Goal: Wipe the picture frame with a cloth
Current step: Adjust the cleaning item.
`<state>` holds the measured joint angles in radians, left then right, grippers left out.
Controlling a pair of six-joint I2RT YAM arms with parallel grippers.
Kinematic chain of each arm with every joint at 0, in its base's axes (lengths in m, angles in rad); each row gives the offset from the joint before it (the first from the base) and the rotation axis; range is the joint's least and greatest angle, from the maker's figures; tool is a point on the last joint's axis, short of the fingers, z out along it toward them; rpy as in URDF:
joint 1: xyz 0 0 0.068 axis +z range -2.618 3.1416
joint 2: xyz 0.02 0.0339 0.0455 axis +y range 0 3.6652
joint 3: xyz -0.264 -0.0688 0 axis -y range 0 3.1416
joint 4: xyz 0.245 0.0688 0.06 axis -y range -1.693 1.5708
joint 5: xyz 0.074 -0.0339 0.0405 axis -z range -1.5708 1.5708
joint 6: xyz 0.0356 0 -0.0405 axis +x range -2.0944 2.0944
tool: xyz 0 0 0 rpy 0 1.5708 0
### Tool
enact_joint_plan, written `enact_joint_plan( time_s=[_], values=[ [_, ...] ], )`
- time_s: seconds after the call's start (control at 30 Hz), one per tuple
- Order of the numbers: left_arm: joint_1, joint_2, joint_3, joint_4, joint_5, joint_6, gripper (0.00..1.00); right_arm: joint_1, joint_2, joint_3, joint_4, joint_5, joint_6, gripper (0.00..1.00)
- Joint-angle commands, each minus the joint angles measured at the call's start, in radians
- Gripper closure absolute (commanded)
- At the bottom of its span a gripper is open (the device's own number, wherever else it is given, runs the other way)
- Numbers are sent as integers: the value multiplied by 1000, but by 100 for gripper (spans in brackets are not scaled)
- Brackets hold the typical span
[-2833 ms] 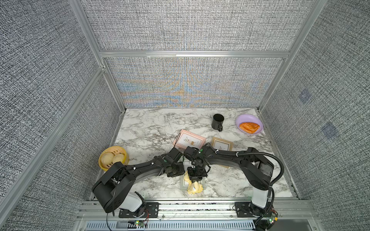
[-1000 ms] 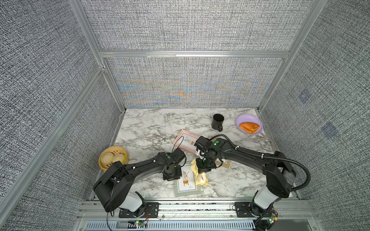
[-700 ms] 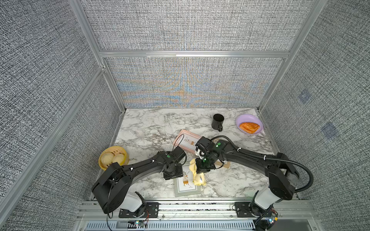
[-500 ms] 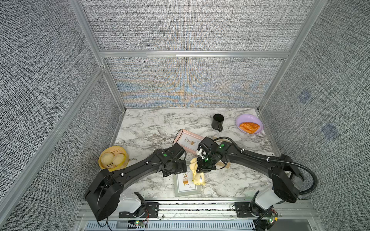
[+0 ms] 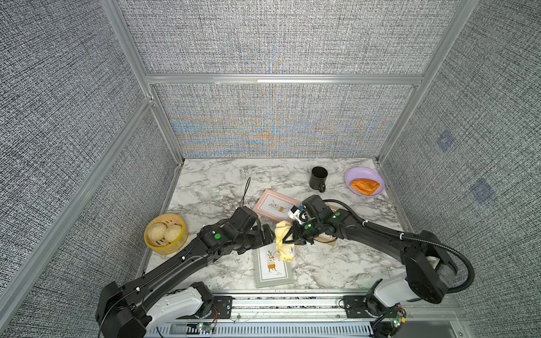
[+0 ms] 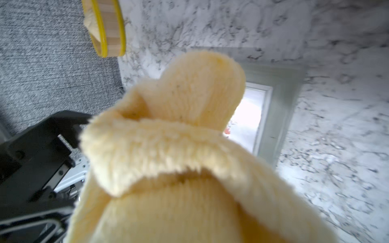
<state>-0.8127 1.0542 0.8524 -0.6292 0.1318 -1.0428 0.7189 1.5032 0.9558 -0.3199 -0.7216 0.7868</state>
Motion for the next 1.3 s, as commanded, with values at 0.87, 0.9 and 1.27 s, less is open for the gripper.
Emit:
enact_joint_plan(
  time_s=[0.87, 0.9, 1.27],
  values=[
    [55, 103, -48, 407, 185, -74, 0, -115, 57, -80, 411, -385, 91, 86],
    [57, 110, -56, 426, 192, -86, 0, -116, 58, -82, 418, -384, 94, 86],
    [85, 169, -76, 543, 266, -148, 0, -119, 83, -92, 528, -381, 157, 82]
  ],
)
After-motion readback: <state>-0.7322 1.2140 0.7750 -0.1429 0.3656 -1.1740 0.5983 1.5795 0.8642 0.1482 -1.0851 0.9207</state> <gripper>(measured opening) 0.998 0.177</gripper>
